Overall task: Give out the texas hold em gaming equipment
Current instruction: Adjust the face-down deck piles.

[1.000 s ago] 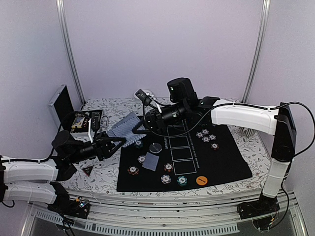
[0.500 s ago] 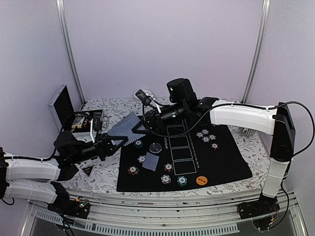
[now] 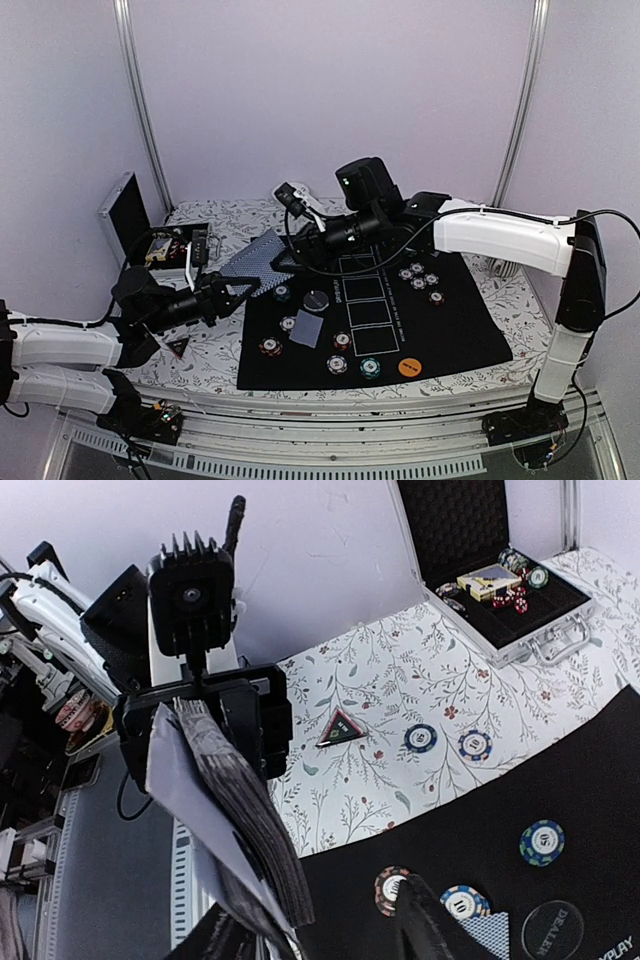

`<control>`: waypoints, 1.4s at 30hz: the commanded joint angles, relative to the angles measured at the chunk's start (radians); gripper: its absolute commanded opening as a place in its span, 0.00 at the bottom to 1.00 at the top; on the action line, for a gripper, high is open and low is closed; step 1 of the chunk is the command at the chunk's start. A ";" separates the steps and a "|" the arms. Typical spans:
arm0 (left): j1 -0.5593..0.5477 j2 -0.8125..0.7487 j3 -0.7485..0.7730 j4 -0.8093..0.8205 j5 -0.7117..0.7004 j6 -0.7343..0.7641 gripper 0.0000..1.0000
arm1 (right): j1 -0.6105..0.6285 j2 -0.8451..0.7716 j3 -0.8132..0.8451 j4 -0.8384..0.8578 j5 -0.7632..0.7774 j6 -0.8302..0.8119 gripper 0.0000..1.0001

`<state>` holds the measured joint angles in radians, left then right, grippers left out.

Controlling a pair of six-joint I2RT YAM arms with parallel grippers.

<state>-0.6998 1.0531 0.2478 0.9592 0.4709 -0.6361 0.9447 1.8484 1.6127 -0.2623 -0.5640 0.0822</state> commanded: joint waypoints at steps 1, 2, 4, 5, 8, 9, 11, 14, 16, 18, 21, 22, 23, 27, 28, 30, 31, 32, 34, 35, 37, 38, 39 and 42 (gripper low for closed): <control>-0.019 -0.020 0.008 0.034 0.058 0.020 0.00 | -0.038 -0.040 0.002 -0.021 -0.120 -0.035 0.56; -0.020 -0.016 0.011 0.031 0.065 0.023 0.00 | -0.035 -0.031 0.004 -0.011 -0.166 -0.037 0.59; -0.022 -0.011 0.017 0.028 0.076 0.026 0.00 | -0.029 -0.010 0.015 0.001 -0.206 -0.034 0.60; -0.023 -0.007 0.020 0.028 0.081 0.027 0.00 | -0.026 0.002 0.022 0.003 -0.211 -0.032 0.58; -0.026 -0.001 0.026 0.028 0.085 0.028 0.00 | -0.021 0.040 0.052 0.003 -0.245 -0.020 0.49; -0.026 -0.001 0.026 0.028 0.085 0.029 0.00 | -0.019 0.047 0.058 0.003 -0.255 -0.018 0.44; -0.029 -0.001 0.027 0.027 0.087 0.030 0.00 | -0.016 0.056 0.061 0.006 -0.283 -0.016 0.34; -0.030 0.003 0.028 0.017 0.087 0.031 0.00 | -0.016 0.059 0.060 0.017 -0.329 -0.007 0.16; -0.030 0.001 0.030 0.012 0.082 0.041 0.00 | -0.016 0.056 0.059 0.020 -0.339 0.006 0.03; -0.030 -0.013 0.030 -0.006 0.064 0.070 0.29 | -0.021 0.050 0.056 0.020 -0.339 0.026 0.02; -0.032 -0.080 0.027 -0.080 -0.004 0.179 0.90 | -0.038 0.042 0.049 0.020 -0.348 0.102 0.02; -0.036 -0.115 0.037 -0.143 -0.031 0.253 0.97 | -0.043 0.039 0.049 0.021 -0.345 0.148 0.02; -0.044 -0.151 0.051 -0.213 -0.063 0.332 0.98 | -0.047 0.036 0.049 0.021 -0.341 0.178 0.02; -0.091 -0.262 0.088 -0.389 -0.251 0.633 0.98 | -0.050 0.026 0.052 0.020 -0.340 0.296 0.02; -0.096 -0.284 0.080 -0.373 -0.252 0.683 0.98 | -0.049 0.023 0.053 0.019 -0.334 0.310 0.02; -0.132 -0.306 0.091 -0.396 -0.299 0.799 0.98 | -0.049 0.020 0.054 0.018 -0.321 0.341 0.02; -0.145 -0.307 0.123 -0.444 -0.316 0.848 0.98 | -0.050 0.019 0.055 0.016 -0.312 0.354 0.02; -0.162 -0.299 0.164 -0.519 -0.321 0.907 0.98 | -0.049 0.020 0.057 0.014 -0.306 0.371 0.02; -0.219 -0.260 0.258 -0.671 -0.352 1.016 0.98 | -0.050 0.023 0.059 0.014 -0.293 0.396 0.02; -0.242 -0.231 0.303 -0.743 -0.369 1.066 0.98 | -0.049 0.025 0.062 0.014 -0.285 0.408 0.02; -0.285 -0.169 0.383 -0.862 -0.406 1.145 0.98 | -0.050 0.030 0.066 0.010 -0.265 0.434 0.02; -0.305 -0.137 0.421 -0.914 -0.439 1.180 0.98 | -0.049 0.031 0.068 0.005 -0.252 0.441 0.02; -0.322 -0.106 0.457 -0.955 -0.480 1.211 0.98 | -0.050 0.033 0.070 -0.003 -0.239 0.444 0.02; -0.366 -0.025 0.532 -1.034 -0.594 1.265 0.98 | -0.050 0.037 0.072 -0.017 -0.222 0.442 0.02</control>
<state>-1.0111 0.9466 0.7033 0.1638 0.0479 0.4576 0.9001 1.8877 1.6497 -0.2718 -0.8257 0.4908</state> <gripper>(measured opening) 0.981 0.084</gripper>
